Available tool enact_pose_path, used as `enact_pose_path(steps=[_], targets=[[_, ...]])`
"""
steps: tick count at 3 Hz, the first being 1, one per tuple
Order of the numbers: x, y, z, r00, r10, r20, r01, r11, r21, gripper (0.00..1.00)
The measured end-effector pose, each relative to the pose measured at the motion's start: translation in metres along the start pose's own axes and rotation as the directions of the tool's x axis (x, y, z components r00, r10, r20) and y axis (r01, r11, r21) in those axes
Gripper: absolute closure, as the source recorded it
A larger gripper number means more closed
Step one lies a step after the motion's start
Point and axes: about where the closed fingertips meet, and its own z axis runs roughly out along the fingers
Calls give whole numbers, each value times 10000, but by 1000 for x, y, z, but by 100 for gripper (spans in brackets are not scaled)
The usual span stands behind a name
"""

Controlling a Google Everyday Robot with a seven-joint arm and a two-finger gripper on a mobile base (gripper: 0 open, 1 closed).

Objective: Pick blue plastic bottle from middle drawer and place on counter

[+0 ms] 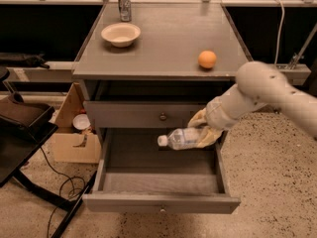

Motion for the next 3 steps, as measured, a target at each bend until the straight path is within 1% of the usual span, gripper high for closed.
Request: enact_pose_path(steps=[1, 2, 3], targets=[[-12, -14, -98, 9981, -31, 621, -45, 9925, 1220, 100], [-11, -32, -174, 9983, 446, 376, -520, 9725, 2269, 100], [-10, -38, -190, 9980, 539, 332, -606, 9650, 2553, 100]])
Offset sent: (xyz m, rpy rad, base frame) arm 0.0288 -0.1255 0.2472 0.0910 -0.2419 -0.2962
